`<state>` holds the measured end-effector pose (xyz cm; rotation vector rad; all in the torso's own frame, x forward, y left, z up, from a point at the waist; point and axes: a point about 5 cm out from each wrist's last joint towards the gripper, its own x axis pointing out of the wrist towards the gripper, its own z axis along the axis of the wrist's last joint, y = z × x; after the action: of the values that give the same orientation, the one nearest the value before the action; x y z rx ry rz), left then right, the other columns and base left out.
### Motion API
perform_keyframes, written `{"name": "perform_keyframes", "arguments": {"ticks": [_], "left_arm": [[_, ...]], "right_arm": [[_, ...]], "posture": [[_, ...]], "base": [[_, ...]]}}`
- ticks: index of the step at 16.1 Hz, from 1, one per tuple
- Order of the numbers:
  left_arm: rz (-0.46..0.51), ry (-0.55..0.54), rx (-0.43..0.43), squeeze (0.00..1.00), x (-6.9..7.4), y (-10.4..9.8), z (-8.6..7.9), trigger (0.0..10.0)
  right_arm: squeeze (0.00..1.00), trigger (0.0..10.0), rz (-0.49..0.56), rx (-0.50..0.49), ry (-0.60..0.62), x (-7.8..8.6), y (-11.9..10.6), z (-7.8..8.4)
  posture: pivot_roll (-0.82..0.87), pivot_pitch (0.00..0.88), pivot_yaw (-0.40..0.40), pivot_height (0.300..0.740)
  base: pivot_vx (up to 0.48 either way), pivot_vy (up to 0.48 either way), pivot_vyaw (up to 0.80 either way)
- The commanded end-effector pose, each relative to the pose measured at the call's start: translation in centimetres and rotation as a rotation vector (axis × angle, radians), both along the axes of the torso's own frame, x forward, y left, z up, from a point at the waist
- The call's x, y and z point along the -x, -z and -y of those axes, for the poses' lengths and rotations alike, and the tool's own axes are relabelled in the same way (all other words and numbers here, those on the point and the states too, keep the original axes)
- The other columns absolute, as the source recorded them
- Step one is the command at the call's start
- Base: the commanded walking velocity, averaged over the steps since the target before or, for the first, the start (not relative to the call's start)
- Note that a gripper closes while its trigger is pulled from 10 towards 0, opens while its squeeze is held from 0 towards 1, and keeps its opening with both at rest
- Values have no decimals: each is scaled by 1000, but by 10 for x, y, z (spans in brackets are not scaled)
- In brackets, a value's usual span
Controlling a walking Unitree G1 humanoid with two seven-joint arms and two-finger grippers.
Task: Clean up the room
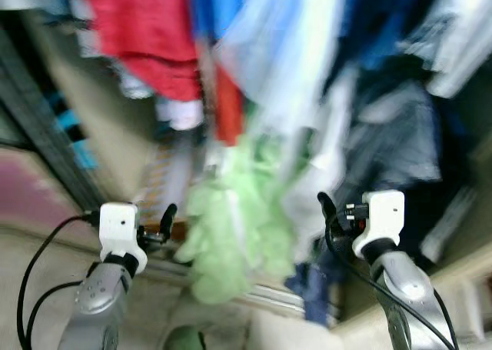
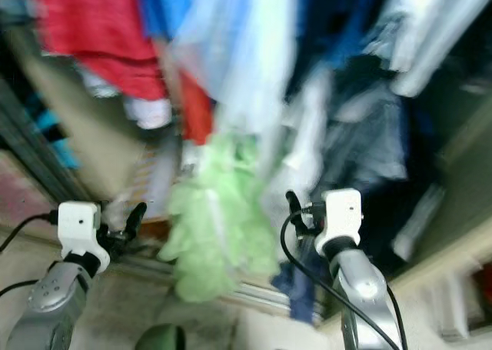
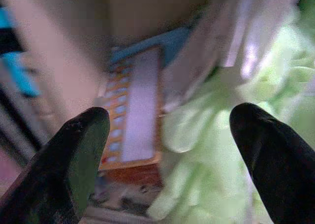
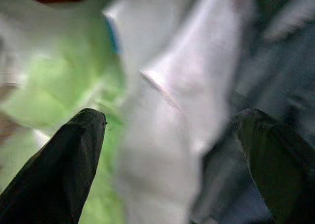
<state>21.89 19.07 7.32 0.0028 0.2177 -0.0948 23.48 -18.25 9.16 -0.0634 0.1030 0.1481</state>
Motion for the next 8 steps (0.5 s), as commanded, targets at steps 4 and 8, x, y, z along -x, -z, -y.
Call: {"name": "perform_keyframes", "arguments": {"ticks": [4,8], "left_arm": [[18,-73,20,0,-4,-4,-10,10000],[22,-87,30,0,-6,-7,-8,10000]], "right_arm": [[0,10000,58,74,-240,1,-9,-26],[0,10000,46,41,-237,-7,-7,-27]], "posture": [[7,0,-26,740],[27,0,-40,740]], "base": [[0,0,800],[0,0,800]]}}
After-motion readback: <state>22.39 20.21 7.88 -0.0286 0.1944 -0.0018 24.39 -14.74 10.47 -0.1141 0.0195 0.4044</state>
